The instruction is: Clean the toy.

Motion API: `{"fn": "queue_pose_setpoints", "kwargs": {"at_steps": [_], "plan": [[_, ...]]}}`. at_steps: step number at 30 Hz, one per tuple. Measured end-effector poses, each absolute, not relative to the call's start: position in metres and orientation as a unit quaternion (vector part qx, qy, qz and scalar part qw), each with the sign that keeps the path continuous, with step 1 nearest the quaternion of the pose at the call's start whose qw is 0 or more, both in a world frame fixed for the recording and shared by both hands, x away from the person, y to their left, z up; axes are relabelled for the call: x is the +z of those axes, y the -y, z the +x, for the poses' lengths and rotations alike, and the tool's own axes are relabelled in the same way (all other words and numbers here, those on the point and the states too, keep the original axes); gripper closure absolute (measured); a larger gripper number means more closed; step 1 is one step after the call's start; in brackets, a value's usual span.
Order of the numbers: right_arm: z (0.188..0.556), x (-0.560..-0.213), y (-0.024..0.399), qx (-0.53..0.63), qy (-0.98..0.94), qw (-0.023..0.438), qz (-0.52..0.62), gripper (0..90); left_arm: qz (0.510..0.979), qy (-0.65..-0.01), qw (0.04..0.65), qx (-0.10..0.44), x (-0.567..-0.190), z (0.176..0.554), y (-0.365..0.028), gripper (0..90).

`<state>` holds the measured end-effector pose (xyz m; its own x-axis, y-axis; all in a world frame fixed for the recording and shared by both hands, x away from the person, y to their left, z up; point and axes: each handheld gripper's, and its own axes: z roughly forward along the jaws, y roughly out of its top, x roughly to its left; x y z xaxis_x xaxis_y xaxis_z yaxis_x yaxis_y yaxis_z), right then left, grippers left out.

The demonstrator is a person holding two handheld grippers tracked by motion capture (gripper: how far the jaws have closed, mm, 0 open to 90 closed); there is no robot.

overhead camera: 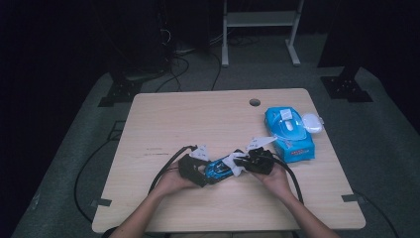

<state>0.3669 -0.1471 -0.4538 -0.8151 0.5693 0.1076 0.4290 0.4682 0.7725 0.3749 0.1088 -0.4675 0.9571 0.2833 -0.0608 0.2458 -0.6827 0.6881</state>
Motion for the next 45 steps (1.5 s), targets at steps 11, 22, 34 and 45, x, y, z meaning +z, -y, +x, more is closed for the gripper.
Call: {"fn": "queue_pose_setpoints", "kwargs": {"at_steps": [11, 22, 34, 45], "plan": [[0.371, -0.456, 0.072, 0.410, -0.879, 0.057, 0.237, 84.7, 0.913, -0.148, 0.380, 0.027, -0.470, 0.374, -0.110, 25.3], [0.399, -0.451, 0.136, 0.404, -0.850, 0.108, 0.322, 84.8, 0.913, -0.149, 0.380, 0.027, -0.470, 0.374, -0.111, 25.4], [0.373, -0.449, 0.174, 0.419, -0.844, 0.098, 0.320, 84.7, 0.914, -0.149, 0.375, 0.029, -0.469, 0.373, -0.111, 25.4], [0.340, -0.457, 0.243, 0.404, -0.842, 0.096, 0.345, 82.3, 0.902, -0.154, 0.402, 0.044, -0.456, 0.371, -0.121, 24.0]]}}
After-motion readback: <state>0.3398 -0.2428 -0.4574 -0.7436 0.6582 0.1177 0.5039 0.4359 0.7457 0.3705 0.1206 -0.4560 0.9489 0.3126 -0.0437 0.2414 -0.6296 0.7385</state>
